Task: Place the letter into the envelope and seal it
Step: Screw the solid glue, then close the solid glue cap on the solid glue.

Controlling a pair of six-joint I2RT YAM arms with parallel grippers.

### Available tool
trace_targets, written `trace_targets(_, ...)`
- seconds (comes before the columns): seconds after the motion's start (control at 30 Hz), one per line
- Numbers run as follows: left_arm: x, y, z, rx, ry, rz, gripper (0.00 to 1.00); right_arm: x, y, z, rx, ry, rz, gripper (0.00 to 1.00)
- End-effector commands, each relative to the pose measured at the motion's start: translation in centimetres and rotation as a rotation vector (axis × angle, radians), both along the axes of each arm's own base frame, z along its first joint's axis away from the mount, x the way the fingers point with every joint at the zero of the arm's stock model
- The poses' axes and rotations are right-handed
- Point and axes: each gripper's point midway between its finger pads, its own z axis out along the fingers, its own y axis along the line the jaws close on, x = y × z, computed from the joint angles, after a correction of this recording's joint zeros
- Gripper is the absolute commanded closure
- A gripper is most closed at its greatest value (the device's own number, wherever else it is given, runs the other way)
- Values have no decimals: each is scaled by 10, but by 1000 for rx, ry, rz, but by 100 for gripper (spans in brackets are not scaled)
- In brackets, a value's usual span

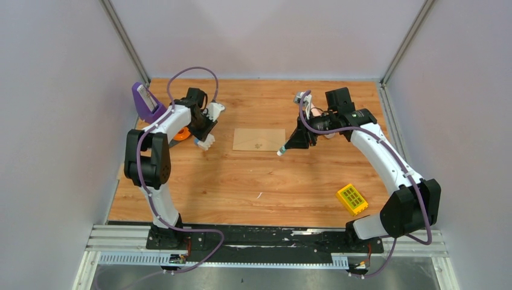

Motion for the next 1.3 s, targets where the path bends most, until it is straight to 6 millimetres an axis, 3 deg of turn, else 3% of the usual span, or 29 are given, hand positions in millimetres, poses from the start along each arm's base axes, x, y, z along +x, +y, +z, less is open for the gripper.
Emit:
trace_targets(0.0,4,1,8,-2,-8,3,76,1,3,13,43,-39,20,100)
trace_targets(0.13,4,-6,17,-40,-3,-2,100,1,5,14,51,-23,23,100)
trace_targets(0.27,2,-33,51,-195,-21,-18,100,6,11,19,80,24,21,100)
trace_targets(0.33,3,-55,83,-328,-53,-40,100,12,14,23,96,44,14,100)
trace_targets(0.43,7,-88,146,-529,-140,-83,100,28,18,35,125,59,-12,100)
trace_targets(0.53,10,-126,210,-793,-203,-129,100,45,19,55,182,62,-41,100)
trace_targets(0.57,2,-138,230,-893,-176,-124,100,50,18,64,204,66,-55,100)
trace_targets(0.6,7,-146,246,-945,-229,-159,100,56,16,71,229,67,-72,100)
trace_targets(0.7,-6,-175,287,-1135,-222,-183,100,73,7,96,308,49,-126,100)
trace_targets(0.77,-8,-190,319,-1244,-306,-252,100,82,-1,110,356,37,-167,100)
trace_targets(0.97,-32,-221,342,-1494,-202,-268,100,86,-15,143,514,31,-238,100)
trace_targets(1.1,-52,-235,332,-1562,-136,-276,100,83,-17,151,595,105,-253,100)
trace_targets(1.27,-57,-239,324,-1613,-120,-241,100,77,-17,151,688,174,-274,100)
